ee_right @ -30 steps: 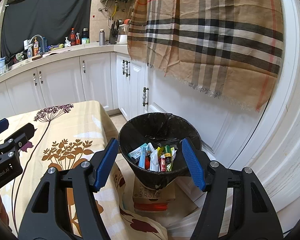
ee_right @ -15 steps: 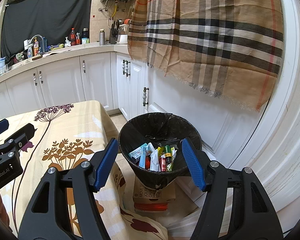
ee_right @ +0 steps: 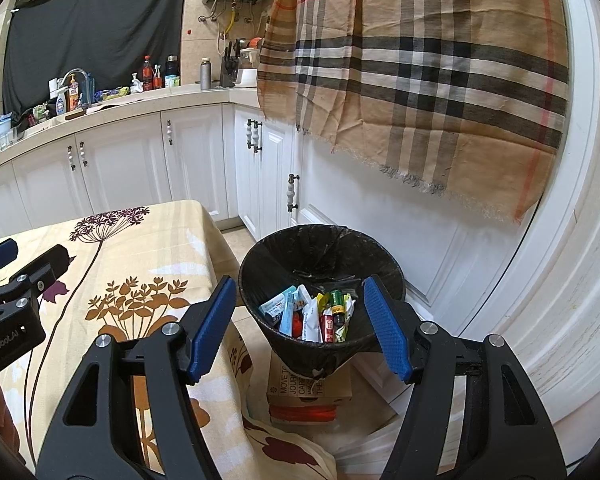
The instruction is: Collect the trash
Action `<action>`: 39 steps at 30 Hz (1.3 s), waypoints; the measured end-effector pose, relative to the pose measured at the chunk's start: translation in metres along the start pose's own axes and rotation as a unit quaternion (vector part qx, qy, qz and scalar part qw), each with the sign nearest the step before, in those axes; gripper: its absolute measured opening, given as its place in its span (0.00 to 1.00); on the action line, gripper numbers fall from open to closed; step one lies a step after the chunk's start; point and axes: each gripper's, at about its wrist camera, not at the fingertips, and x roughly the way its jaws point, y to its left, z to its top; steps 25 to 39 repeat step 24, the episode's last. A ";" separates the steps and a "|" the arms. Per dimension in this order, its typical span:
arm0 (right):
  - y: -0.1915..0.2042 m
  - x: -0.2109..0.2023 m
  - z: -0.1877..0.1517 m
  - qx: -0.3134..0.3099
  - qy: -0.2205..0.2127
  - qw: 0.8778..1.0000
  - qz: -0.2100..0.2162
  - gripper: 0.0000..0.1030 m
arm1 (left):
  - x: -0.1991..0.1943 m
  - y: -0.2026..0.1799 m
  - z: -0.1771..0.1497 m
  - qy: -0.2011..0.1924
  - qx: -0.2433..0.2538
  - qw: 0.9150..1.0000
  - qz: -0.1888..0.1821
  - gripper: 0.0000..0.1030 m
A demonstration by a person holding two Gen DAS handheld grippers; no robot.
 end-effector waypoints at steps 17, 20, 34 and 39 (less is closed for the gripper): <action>0.011 0.000 -0.004 -0.006 0.004 1.000 0.003 0.63 | 0.009 0.004 -0.002 0.012 -0.008 1.000 -0.002 0.84; 0.013 0.003 -0.002 -0.009 0.005 1.000 0.008 0.63 | 0.011 0.007 -0.003 0.019 -0.009 1.000 0.019 0.84; 0.024 0.004 -0.003 -0.017 0.008 1.000 0.019 0.64 | 0.016 0.022 -0.007 0.034 -0.014 0.999 0.037 0.84; 0.024 0.004 -0.003 -0.017 0.008 1.000 0.019 0.64 | 0.016 0.022 -0.007 0.034 -0.014 0.999 0.037 0.84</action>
